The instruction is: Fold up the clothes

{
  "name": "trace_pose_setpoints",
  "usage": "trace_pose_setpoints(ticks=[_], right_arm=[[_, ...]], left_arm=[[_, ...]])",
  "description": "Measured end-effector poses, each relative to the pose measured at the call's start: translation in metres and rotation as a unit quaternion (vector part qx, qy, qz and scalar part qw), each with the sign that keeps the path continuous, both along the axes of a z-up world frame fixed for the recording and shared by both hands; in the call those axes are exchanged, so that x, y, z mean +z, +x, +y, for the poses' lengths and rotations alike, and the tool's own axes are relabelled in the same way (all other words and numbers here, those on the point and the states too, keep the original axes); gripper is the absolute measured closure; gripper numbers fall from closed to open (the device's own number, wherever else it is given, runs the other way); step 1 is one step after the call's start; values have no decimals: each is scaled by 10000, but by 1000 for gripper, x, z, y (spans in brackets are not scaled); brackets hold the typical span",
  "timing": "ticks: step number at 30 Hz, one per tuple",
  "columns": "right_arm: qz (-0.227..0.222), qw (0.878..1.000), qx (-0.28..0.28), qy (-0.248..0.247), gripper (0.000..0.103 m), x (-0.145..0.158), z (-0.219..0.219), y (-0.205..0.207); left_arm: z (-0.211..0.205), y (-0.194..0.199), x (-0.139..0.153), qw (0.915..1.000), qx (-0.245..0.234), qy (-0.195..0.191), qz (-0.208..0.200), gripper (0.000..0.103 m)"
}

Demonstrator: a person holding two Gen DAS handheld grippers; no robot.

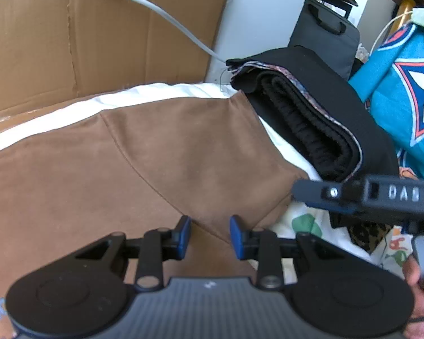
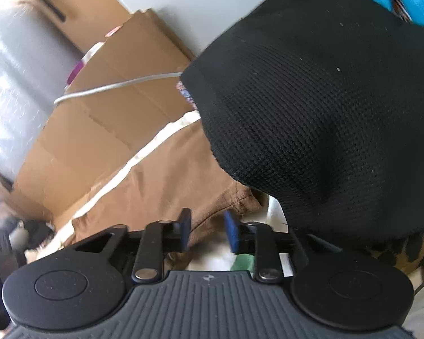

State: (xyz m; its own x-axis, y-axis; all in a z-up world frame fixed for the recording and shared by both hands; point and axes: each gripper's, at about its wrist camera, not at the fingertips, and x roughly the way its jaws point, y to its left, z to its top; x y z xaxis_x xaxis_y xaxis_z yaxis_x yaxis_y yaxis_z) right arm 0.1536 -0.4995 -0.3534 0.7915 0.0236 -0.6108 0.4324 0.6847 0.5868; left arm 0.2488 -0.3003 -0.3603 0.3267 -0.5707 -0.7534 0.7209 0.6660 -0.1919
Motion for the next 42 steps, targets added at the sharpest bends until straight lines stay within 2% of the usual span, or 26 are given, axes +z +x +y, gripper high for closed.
trace_pose_setpoints(ticks=[1,3,4,8,9,11,13,15,20,22,25,29,34,38,42], right_arm=[[41,9999,-87,144,57,-3,-1,0],[123,9987,-261,424,46,-9,-4,1],[162,9978,-352,538,43,-12,-6,2],[206,9943,-675,799,44,-18,-15,4],[208,9940,-731,791,46,-18,-17,5],[265,9935,-824,746,63,-18,-19,7],[326,9929,-940,651,88,-18,-21,7],[311,9928,-1053,475,96,-15,-23,2],[254,9935,-1108,-114,97,-7,-19,-10],[287,9933,-1080,-301,97,-8,-18,-11],[453,9933,-1029,-252,96,-13,-20,-9],[515,9942,-908,-272,86,-5,-19,-14],[347,9971,-435,-523,85,12,-2,-25],[116,9977,38,-662,85,18,8,-16],[79,9970,322,-695,71,15,13,-4]], left_arm=[[1,0,0,10000,-15,15,-11,71],[3,-1,0,10000,-68,49,-35,71],[3,-2,0,9999,-106,65,-41,71],[2,-7,-2,9995,-292,129,-77,71],[1,-8,-3,9993,-339,140,-94,71],[0,-11,-2,9990,-411,140,-127,71],[-2,-14,0,9987,-464,129,-162,71],[-4,-16,3,9984,-516,114,-208,71],[-5,-12,9,9983,-535,35,-248,71],[-7,-9,6,9985,-515,40,-178,71],[-13,-7,-2,9983,-568,116,-70,71],[-21,-4,-15,9981,-576,218,-26,70],[-23,-2,-10,9983,-574,125,-47,71],[-13,1,0,9983,-543,47,-185,71],[4,16,7,9983,-397,270,-327,71]])
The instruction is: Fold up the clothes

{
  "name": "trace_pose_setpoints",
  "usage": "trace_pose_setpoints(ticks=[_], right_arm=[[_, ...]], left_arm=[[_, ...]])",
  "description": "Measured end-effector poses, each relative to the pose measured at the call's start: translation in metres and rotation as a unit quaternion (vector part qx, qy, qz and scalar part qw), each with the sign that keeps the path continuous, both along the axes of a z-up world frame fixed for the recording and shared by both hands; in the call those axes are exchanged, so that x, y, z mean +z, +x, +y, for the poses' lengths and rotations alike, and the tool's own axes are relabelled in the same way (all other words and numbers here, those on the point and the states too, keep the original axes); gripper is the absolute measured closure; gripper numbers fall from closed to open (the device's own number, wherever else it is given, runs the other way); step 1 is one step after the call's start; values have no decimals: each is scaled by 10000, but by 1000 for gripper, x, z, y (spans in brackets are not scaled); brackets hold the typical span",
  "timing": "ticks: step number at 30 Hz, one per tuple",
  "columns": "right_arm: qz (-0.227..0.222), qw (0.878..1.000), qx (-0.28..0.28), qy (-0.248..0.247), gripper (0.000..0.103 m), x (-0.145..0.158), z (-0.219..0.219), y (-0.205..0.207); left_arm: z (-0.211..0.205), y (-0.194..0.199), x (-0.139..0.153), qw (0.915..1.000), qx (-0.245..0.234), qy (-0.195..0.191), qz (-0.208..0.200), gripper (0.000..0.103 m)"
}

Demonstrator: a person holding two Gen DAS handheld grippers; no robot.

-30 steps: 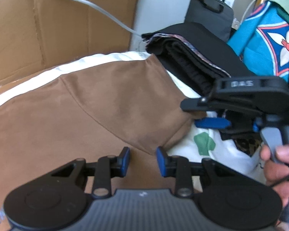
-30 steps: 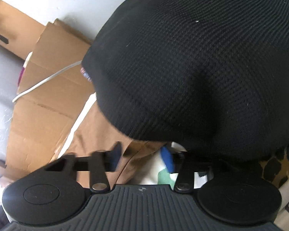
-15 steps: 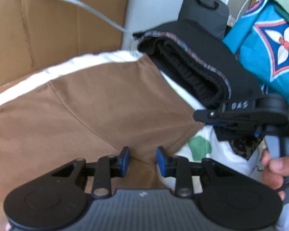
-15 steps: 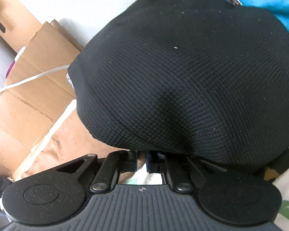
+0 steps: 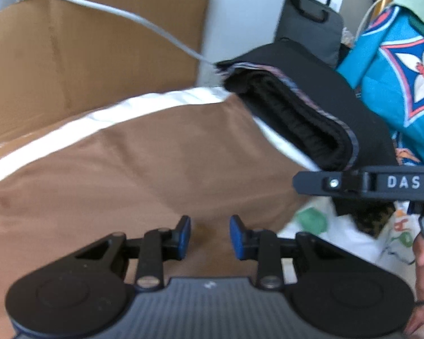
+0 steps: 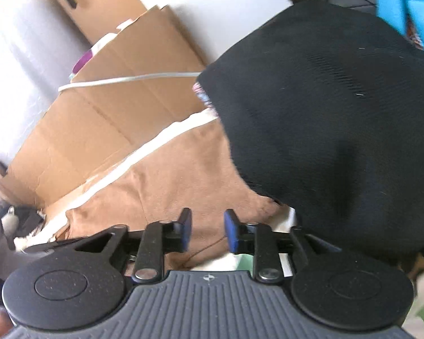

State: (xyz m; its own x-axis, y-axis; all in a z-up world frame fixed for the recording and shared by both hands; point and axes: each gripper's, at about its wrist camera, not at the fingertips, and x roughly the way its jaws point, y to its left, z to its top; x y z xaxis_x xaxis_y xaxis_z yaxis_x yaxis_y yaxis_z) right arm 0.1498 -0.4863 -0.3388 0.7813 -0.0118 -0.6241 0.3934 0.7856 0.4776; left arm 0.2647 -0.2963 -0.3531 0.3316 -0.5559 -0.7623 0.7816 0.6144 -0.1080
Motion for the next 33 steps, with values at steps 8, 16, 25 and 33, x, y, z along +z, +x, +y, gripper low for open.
trace_pose_setpoints(ticks=[8,16,25,33], right_arm=[[601,9970,-195,-440,68,-16,-3,16],[757,9935,-206,-825,69,-15,4,13],[604,9942,-203,-866,65,-1,-3,5],[341,9970,-68,-685,65,-2,6,25]], left_arm=[[31,56,-15,9978,565,338,95,71],[26,96,-19,9939,1084,-11,219,71],[7,121,-9,9874,1575,147,29,73],[3,122,4,9911,1322,41,-128,76]])
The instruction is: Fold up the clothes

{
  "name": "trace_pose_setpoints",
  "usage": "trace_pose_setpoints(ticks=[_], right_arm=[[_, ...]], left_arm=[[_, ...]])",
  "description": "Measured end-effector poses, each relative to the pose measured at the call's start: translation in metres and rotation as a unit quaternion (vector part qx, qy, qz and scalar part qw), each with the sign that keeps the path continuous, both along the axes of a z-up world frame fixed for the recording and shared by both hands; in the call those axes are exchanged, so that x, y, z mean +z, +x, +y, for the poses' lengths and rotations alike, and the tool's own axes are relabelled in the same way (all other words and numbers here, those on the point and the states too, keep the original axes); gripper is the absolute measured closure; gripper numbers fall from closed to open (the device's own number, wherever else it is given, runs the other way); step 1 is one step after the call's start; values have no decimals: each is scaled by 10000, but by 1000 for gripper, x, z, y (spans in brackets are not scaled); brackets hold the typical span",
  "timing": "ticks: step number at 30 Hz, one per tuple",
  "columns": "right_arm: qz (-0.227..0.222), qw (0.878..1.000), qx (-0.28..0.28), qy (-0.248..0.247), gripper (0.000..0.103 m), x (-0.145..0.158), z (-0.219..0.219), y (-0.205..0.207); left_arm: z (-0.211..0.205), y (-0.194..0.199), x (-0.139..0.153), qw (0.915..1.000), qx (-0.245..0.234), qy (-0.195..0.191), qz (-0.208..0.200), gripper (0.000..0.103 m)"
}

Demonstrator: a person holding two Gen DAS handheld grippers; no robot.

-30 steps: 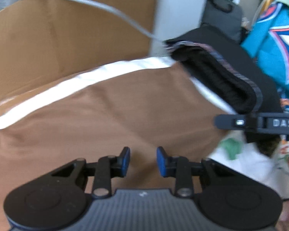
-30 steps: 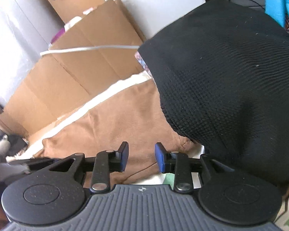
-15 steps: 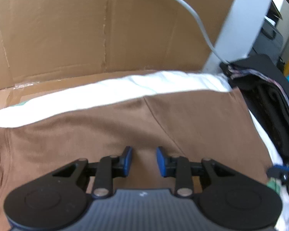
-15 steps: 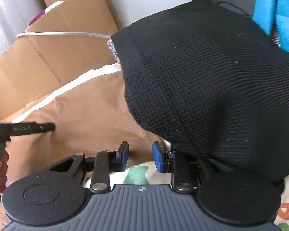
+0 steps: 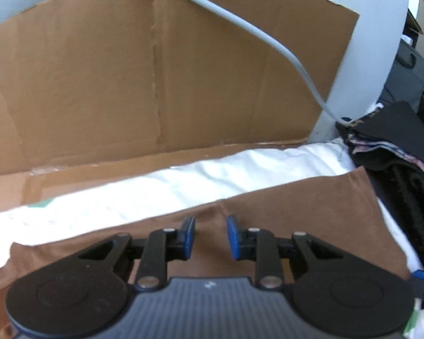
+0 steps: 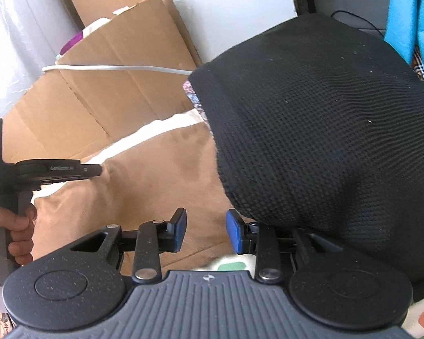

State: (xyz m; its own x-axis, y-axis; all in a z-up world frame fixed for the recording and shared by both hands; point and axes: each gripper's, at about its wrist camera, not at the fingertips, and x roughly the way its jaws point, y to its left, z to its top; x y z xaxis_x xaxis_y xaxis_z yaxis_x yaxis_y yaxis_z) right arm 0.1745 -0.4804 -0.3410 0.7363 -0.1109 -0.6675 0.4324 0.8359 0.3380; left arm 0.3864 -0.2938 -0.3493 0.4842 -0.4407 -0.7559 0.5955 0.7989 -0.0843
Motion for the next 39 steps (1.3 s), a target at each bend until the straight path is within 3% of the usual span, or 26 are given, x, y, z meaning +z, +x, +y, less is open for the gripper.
trace_pose_setpoints(ticks=[2,6,16,21,26,29,31,33,39], right_arm=[[67,10000,28,12,64,-4,-1,2],[268,9996,95,44,65,-15,0,12],[455,9988,128,-161,65,-16,7,10],[421,9990,81,-113,65,0,7,8],[292,9996,55,-20,64,12,10,6],[212,9996,104,-137,64,20,17,3],[161,9996,155,-190,60,26,16,6],[78,9994,227,-248,58,39,18,-2],[-173,9984,377,-394,53,61,29,8]], left_arm=[[-4,4,-6,9998,-9,71,205,76],[-12,7,-13,9996,117,114,240,76],[-44,28,-15,9993,102,349,70,75],[-38,27,18,9995,219,-92,-220,77],[-11,14,43,9992,272,-37,-292,77],[9,-1,59,9976,386,317,-481,64],[30,-16,71,9973,432,305,-515,42],[54,-31,83,9972,473,293,-491,31],[133,-72,105,9930,568,790,-665,27]])
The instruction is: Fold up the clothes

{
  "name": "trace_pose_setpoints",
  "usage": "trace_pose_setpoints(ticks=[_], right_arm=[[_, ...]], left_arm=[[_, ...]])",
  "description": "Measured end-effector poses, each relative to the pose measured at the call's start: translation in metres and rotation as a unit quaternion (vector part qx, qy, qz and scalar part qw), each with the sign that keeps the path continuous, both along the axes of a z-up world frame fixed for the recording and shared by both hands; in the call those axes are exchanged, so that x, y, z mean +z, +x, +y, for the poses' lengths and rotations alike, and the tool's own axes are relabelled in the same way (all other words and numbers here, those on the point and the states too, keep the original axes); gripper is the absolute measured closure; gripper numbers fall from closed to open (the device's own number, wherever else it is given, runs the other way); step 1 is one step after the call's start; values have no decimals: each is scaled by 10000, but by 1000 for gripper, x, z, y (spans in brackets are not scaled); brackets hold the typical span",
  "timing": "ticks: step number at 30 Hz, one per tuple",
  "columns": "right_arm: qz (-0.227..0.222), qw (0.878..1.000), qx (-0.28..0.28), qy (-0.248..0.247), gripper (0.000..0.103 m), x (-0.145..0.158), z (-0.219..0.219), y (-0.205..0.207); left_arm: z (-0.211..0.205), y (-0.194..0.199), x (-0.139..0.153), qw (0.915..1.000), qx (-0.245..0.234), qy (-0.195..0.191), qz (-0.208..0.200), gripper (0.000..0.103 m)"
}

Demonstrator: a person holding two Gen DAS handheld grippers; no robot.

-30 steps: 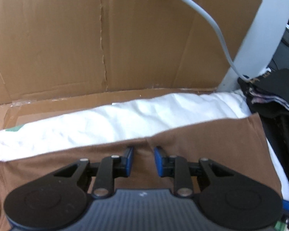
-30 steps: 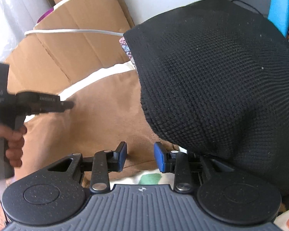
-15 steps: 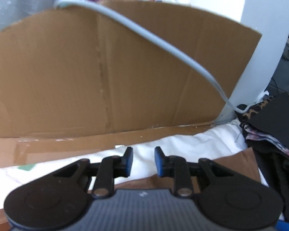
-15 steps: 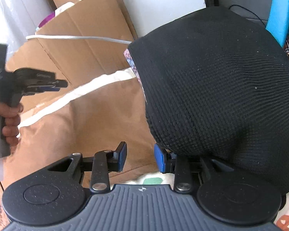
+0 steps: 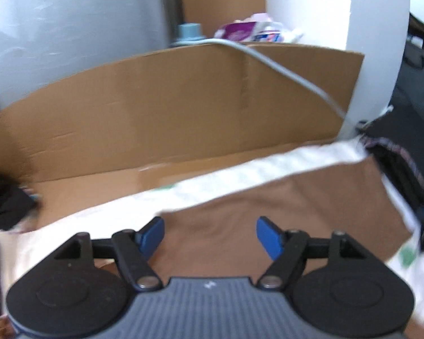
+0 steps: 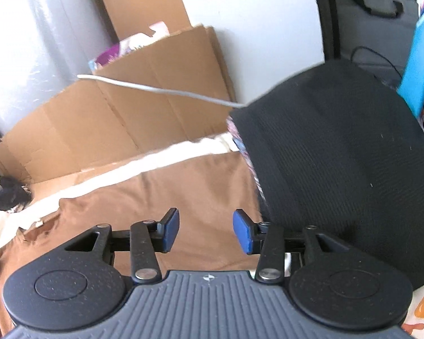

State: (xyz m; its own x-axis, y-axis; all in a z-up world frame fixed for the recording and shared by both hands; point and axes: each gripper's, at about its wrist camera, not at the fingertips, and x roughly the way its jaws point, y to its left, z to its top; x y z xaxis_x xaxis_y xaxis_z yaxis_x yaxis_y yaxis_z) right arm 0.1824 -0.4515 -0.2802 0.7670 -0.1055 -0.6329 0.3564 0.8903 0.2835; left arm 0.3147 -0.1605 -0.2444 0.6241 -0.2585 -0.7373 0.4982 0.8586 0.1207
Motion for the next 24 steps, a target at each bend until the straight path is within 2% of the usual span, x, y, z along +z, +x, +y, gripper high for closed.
trace_pose_setpoints(ticks=[3,5,6,10,13,17,20,24], right_arm=[[-29,9998,176,-36,53,12,7,2],[-57,9996,276,-63,52,16,16,6],[-73,9995,309,-38,52,17,20,7],[-75,9980,631,33,52,23,40,7],[-57,9947,1021,73,52,28,56,6],[-50,9897,1420,192,52,31,75,10],[-64,9845,1743,198,52,33,90,16],[-20,9750,2221,67,52,40,114,25]], left_arm=[[48,-9,6,9986,506,162,-3,27],[82,-13,6,9936,1110,150,157,27],[96,-16,6,9917,1257,183,215,27],[140,-33,13,9906,1227,506,336,27],[181,-51,21,9883,1378,461,471,27],[214,-66,35,9854,1461,745,452,27],[239,-77,49,9847,1526,743,393,27],[266,-89,55,9808,1878,371,367,27]])
